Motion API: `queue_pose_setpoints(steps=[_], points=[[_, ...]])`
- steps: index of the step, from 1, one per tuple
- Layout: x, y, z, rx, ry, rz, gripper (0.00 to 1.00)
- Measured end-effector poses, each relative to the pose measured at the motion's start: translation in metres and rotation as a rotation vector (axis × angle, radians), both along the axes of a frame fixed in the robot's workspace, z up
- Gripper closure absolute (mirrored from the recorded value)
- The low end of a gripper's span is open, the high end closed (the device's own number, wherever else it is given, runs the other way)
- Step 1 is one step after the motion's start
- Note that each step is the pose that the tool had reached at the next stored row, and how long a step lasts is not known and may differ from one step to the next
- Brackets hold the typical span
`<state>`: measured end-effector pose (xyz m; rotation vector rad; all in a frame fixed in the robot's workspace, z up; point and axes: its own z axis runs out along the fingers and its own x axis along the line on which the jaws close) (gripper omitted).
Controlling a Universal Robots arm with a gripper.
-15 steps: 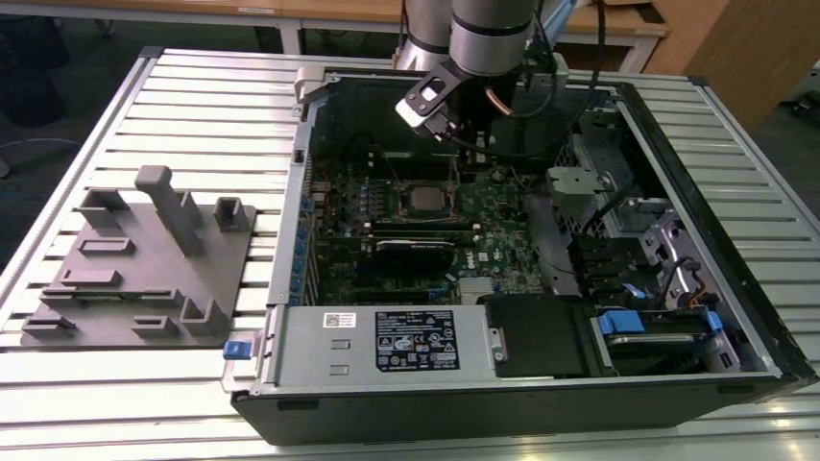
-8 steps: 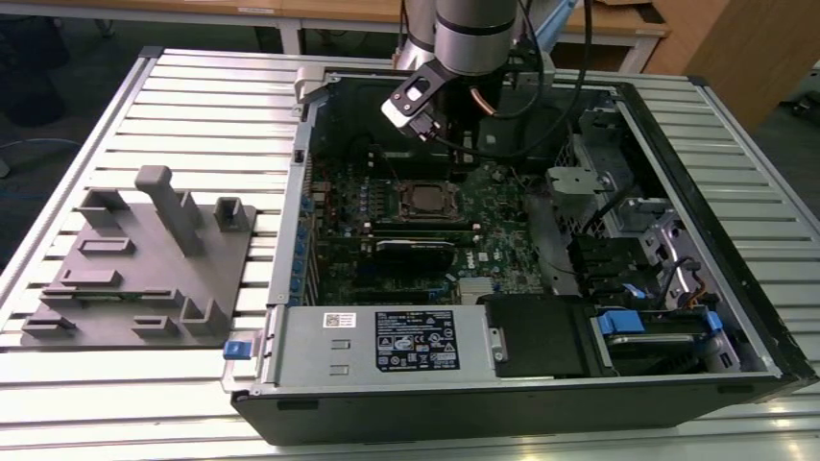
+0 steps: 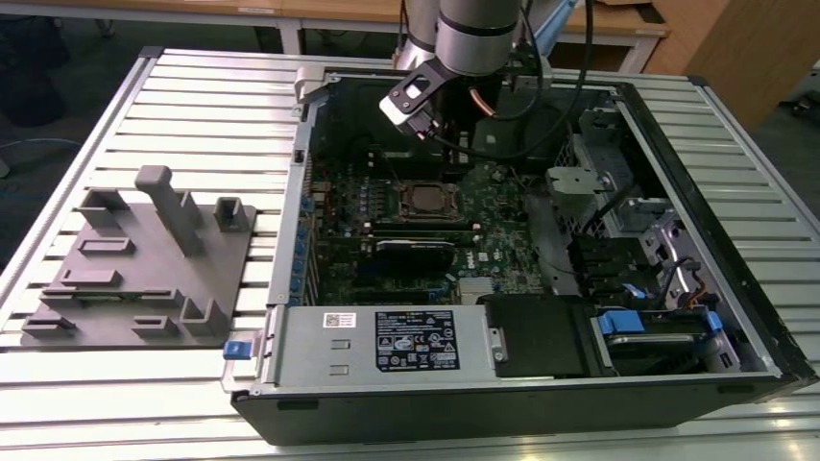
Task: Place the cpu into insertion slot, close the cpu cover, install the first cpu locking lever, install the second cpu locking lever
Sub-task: 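Close the cpu cover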
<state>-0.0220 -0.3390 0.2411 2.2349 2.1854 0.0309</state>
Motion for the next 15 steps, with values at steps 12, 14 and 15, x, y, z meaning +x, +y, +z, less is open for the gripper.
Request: queue_pose_setpoints(steps=[12,14,15], points=[[-0.0059,0.0000,-0.0079,0.0002,0.0027,0.000,0.89],[-0.0094,0.0000,-0.0091,0.0002,0.0027,0.000,0.89],[-0.0112,0.0000,-0.0100,0.0002,0.0027,0.000,0.89]])
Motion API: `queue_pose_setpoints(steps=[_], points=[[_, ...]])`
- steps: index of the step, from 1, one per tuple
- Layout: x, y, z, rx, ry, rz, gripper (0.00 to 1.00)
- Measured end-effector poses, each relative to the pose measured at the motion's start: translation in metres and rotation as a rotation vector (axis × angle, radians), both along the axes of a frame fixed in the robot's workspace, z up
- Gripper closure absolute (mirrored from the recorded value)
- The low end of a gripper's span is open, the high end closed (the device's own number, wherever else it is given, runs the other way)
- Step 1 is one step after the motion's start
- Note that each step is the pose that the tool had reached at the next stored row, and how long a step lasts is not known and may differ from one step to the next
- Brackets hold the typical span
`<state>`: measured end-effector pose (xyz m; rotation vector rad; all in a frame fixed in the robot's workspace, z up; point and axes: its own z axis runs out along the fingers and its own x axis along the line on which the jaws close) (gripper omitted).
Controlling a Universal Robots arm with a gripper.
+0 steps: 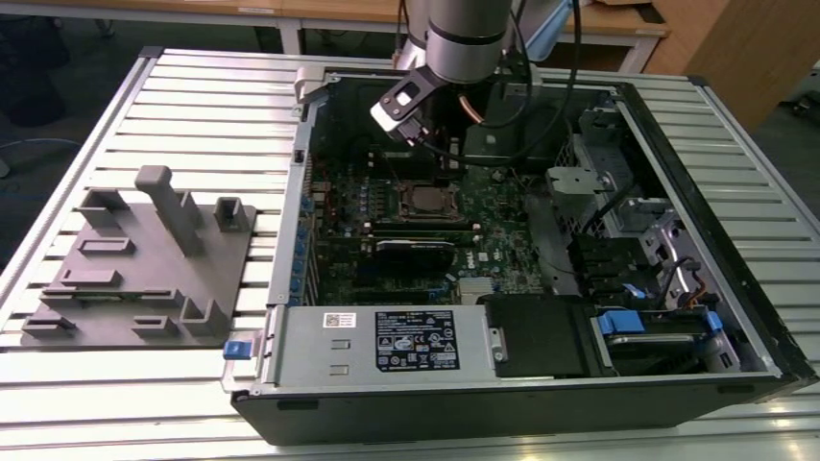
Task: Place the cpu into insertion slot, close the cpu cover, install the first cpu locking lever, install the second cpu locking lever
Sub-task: 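Close the cpu cover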
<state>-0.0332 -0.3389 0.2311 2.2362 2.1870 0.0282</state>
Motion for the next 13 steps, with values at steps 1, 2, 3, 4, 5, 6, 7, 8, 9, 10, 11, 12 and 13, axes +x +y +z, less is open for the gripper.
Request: queue_pose_setpoints(steps=[1,2,3,4,5,6,7,8,9,10,11,12,13], points=[[-0.0013,0.0000,-0.0010,0.0000,0.0000,0.000,0.89],[-0.0025,0.0000,-0.0021,0.0000,0.0000,0.000,0.89],[-0.0035,0.0000,-0.0034,-0.0001,0.0001,0.000,0.89],[-0.0045,0.0000,-0.0046,-0.0001,0.0000,0.000,0.89],[-0.0054,0.0000,-0.0054,0.0000,0.0000,0.000,0.89],[-0.0065,0.0000,-0.0060,-0.0001,0.0000,0.000,0.89],[-0.0071,0.0000,-0.0061,-0.0002,0.0001,0.000,0.89],[-0.0074,0.0000,-0.0061,-0.0002,0.0001,0.000,0.89],[-0.0079,0.0000,-0.0064,-0.0001,0.0001,0.000,0.89],[-0.0082,0.0000,-0.0072,0.0001,-0.0001,0.000,0.89],[-0.0087,0.0000,-0.0085,0.0002,-0.0001,0.000,0.89],[-0.0091,0.0000,-0.0095,0.0000,0.0000,0.000,0.89],[-0.0094,0.0000,-0.0099,0.0000,0.0001,0.000,0.89]])
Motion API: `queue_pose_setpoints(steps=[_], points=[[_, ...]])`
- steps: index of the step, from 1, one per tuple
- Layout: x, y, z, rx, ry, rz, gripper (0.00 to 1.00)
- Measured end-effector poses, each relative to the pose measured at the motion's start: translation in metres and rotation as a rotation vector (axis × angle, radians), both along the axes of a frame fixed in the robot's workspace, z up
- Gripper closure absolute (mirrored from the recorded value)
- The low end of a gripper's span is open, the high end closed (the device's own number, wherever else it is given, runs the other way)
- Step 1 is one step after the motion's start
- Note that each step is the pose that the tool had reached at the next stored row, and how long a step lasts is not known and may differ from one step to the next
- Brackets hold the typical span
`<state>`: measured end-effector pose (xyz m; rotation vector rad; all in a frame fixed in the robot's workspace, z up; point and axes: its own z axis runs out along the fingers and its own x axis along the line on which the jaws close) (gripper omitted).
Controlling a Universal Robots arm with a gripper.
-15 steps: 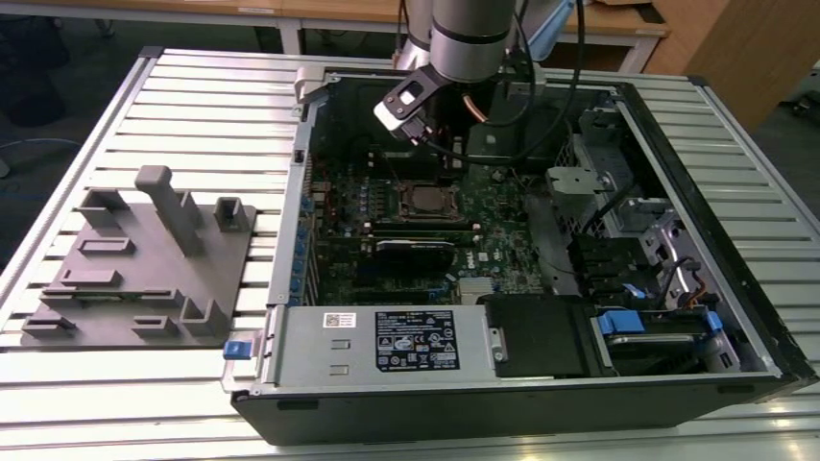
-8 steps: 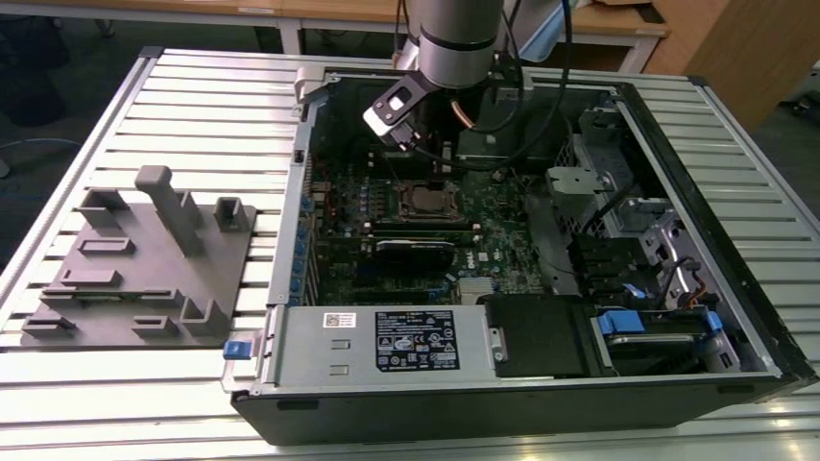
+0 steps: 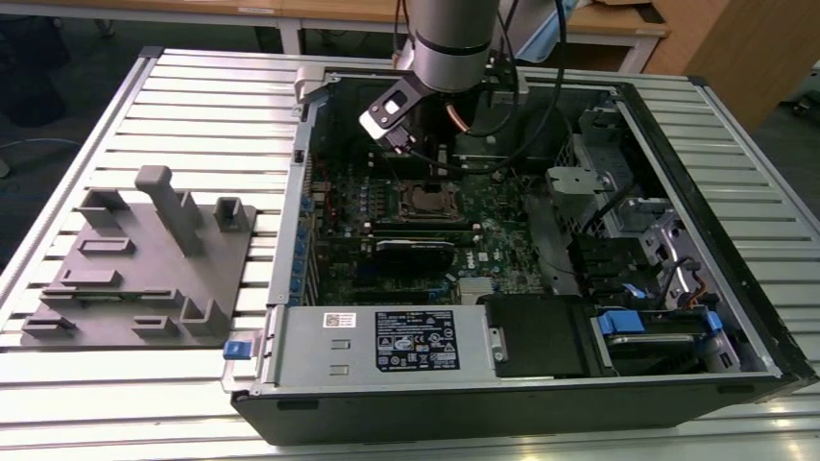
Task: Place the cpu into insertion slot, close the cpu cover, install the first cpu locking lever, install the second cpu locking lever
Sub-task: 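Close the cpu cover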
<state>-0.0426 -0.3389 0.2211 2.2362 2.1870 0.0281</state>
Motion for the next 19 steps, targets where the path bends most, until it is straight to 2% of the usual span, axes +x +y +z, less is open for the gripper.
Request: queue_pose_setpoints(steps=[4,7,12,19], points=[[-0.0001,0.0000,0.0000,-0.0001,0.0000,0.000,0.89],[-0.0001,0.0001,-0.0001,0.0034,-0.0001,0.013,0.89],[-0.0001,0.0000,-0.0002,0.0041,0.0000,0.077,0.89],[-0.0001,0.0000,-0.0003,0.0041,0.0003,0.186,0.89]])
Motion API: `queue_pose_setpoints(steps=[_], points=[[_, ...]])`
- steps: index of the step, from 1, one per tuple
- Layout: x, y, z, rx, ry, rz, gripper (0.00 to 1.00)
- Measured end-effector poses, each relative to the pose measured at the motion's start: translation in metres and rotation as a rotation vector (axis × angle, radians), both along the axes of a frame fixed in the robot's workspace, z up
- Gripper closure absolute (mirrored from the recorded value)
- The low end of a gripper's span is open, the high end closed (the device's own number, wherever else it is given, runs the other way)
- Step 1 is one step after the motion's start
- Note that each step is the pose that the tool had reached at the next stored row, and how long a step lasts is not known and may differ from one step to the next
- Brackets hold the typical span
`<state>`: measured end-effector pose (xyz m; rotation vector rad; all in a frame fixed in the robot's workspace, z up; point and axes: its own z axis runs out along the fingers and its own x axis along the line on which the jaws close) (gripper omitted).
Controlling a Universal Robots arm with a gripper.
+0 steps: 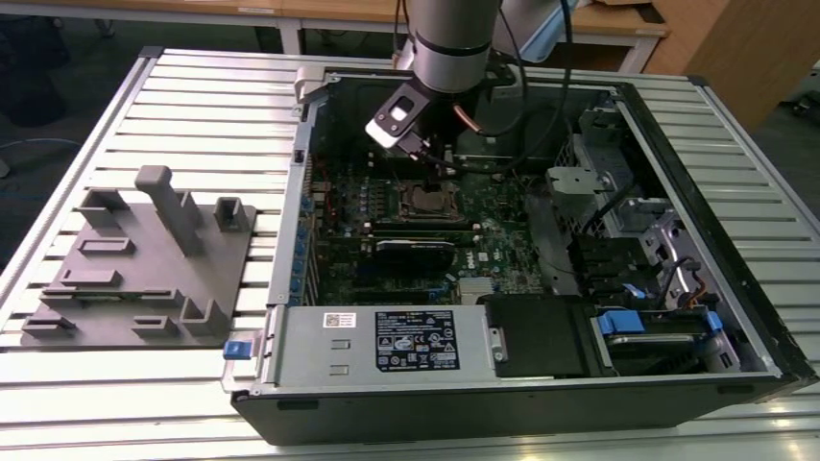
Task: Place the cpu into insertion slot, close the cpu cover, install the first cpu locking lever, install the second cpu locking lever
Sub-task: 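Close the cpu cover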
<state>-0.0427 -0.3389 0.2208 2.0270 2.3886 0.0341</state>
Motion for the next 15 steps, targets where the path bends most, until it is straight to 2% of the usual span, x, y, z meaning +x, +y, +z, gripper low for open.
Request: queue_pose_setpoints(steps=[3,9,13,15], points=[[0.0000,0.0000,0.0000,0.0000,0.0000,0.042,0.89],[0.0000,0.0000,0.0000,0.0001,0.0000,0.044,0.89],[0.0000,0.0000,0.0000,0.0000,0.0000,0.074,0.89],[0.0000,0.0000,0.0000,0.0000,0.0000,0.075,0.89]])
